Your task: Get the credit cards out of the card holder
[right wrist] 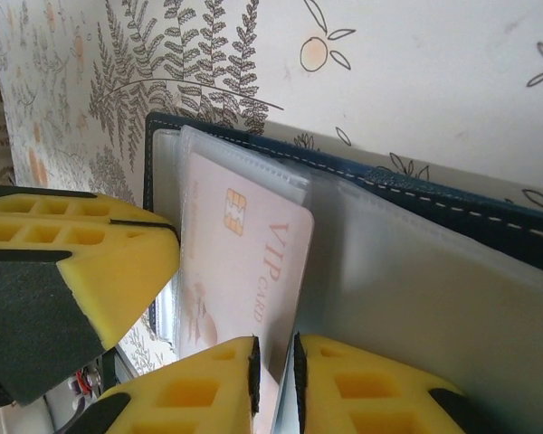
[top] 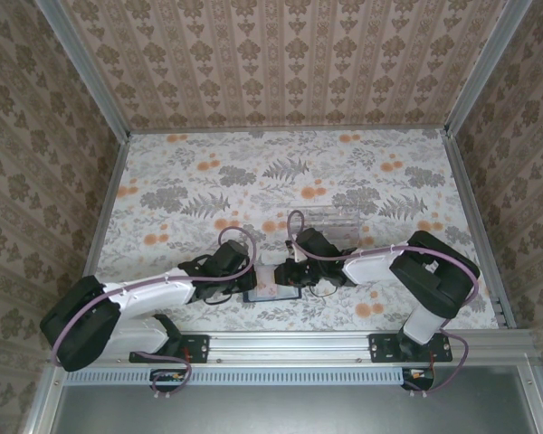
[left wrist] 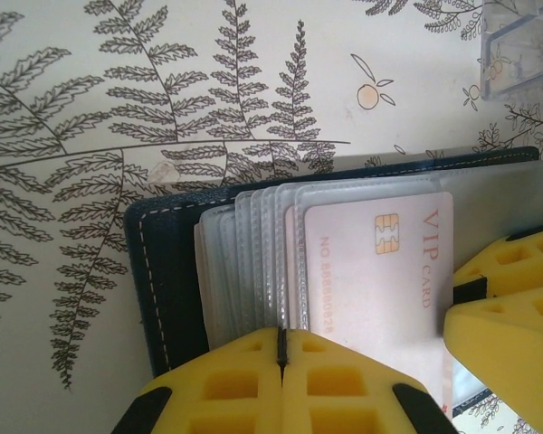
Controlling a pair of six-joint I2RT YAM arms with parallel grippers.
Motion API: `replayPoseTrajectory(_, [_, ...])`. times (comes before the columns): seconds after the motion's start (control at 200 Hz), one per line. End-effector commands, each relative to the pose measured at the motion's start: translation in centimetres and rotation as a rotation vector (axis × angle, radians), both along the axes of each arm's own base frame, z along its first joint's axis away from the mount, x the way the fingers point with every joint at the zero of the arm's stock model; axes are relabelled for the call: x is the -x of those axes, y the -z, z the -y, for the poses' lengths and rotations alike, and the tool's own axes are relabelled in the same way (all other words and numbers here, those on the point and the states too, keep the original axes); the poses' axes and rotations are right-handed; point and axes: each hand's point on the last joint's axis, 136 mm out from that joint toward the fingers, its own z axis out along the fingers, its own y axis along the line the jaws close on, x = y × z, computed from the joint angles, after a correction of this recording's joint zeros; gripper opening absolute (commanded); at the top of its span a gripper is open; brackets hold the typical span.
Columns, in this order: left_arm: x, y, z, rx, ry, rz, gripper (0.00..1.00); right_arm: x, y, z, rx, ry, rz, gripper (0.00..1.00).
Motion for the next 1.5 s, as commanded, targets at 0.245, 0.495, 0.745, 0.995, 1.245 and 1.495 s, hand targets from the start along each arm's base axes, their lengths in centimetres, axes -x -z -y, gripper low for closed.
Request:
replayPoseTrajectory(0.245, [0.8,1.7,-1.5,-0.086,-0.019,-0.051,0.00,0.5,0.7,0.5,-0.005,0.015,-0.047,0.13])
replayPoseTrajectory(0.495, [0.9,1.9,-1.9,-0.101,-0.024,-0.053,0.00,0.6,1.3,1.7,0.017,0.038,-0.055,0.00])
replayPoseTrajectory(0.745, [1.0,2.0,-2.4,-0.123,-0.031,-0.055,0.00,0.7,1.7,3.5,0.032,0.065,-0.061,0.00])
replayPoseTrajectory(0.995, [1.0,1.9,-2.4,-0.124,-0.028,-0.053,0.00,0.7,1.4,4.5,0.029,0.074,-0.051,0.00])
replayPoseTrajectory(1.245, [0.9,1.7,-2.4,-0.122,-0.026,-0.045,0.00,0.6,-0.4,6.0,0.003,0.088,-0.007,0.00])
replayPoseTrajectory(1.495, [0.7,1.2,-2.5,-0.120,-0.027,-0.032,0.00,0.7,-4.7,7.1,-0.020,0.077,0.091,0.00])
